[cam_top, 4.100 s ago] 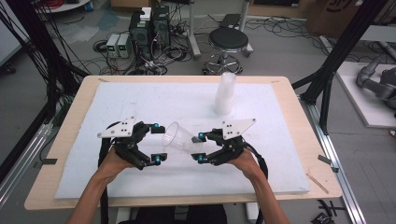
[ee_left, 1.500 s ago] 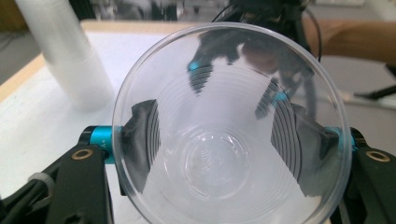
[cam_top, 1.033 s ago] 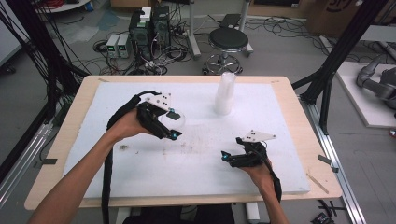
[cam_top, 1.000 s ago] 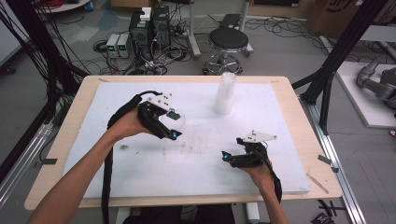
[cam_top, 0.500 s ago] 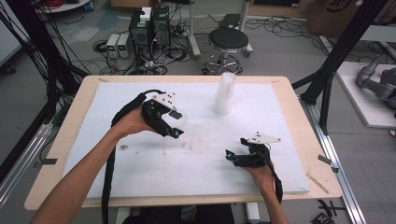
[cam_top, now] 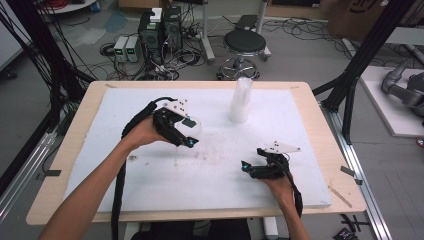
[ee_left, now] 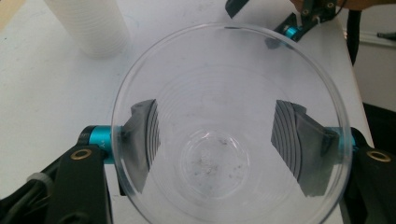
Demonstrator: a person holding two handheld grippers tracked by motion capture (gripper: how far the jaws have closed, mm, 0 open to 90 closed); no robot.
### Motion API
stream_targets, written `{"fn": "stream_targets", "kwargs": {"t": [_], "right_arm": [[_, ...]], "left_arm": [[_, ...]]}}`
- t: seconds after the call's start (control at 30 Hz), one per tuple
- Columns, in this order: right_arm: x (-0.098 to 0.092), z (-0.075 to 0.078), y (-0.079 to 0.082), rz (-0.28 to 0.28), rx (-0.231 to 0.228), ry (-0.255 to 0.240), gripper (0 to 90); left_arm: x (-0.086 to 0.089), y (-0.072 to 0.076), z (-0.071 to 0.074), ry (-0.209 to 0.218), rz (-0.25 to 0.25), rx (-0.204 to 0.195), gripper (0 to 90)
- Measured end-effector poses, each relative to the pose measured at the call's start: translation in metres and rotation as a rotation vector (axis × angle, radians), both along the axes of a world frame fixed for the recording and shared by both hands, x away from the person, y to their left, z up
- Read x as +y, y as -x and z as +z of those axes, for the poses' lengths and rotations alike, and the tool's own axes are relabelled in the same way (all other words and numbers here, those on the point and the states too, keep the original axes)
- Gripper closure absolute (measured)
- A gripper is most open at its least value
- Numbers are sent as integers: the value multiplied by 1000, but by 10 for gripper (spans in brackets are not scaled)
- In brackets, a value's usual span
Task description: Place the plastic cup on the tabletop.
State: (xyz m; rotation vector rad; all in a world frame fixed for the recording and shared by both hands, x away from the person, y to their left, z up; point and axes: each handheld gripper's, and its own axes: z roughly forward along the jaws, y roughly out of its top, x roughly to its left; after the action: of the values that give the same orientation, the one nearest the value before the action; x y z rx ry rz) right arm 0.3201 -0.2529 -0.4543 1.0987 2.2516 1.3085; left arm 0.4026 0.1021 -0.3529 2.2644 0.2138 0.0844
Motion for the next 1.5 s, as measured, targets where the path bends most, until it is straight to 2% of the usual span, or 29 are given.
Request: {"fn": "stream_targets", "kwargs": {"t": [0.17,0.23,0.37,0.5,0.6,0.7,0.73,0.8,0.9,1.0,1.13,1.17,1.23,1.37,1.5], "right_arm": [[0,0,-1,1,11,4,157],[1,0,-2,1,20,2,157],[0,0,-2,0,24,-3,157],[0,-1,-2,3,23,-2,157],[0,-1,-2,3,20,-2,157],[-1,0,-2,1,24,-6,157],[-1,0,-2,2,22,-5,157],[0,0,-2,3,28,-7,157],[0,0,-2,5,28,-5,157],[-1,-1,-2,5,27,-6,157],[-1,0,-2,4,24,-7,157],[0,0,-2,4,26,-7,157],[0,-1,-2,5,25,-6,157],[-1,-1,-2,6,27,-7,157],[-1,-1,-2,7,26,-7,157]], "left_arm": [[-3,-3,-15,-8,27,9,321],[-7,-4,-19,-43,38,9,321],[-13,-6,-22,-37,56,14,321],[-21,-7,-28,-84,64,23,321],[-26,-8,-32,-105,84,31,323],[-26,-6,-39,-70,110,11,332],[-26,-5,-42,-74,117,16,332],[-26,-4,-43,-113,122,13,330],[-26,-3,-42,-95,131,7,329],[-26,-2,-46,-82,142,0,331],[-25,0,-56,-96,151,15,331],[-24,1,-58,-81,153,15,328],[-22,1,-58,-93,152,9,331],[-23,1,-58,-88,157,11,320],[-25,1,-60,-102,154,3,257]]}}
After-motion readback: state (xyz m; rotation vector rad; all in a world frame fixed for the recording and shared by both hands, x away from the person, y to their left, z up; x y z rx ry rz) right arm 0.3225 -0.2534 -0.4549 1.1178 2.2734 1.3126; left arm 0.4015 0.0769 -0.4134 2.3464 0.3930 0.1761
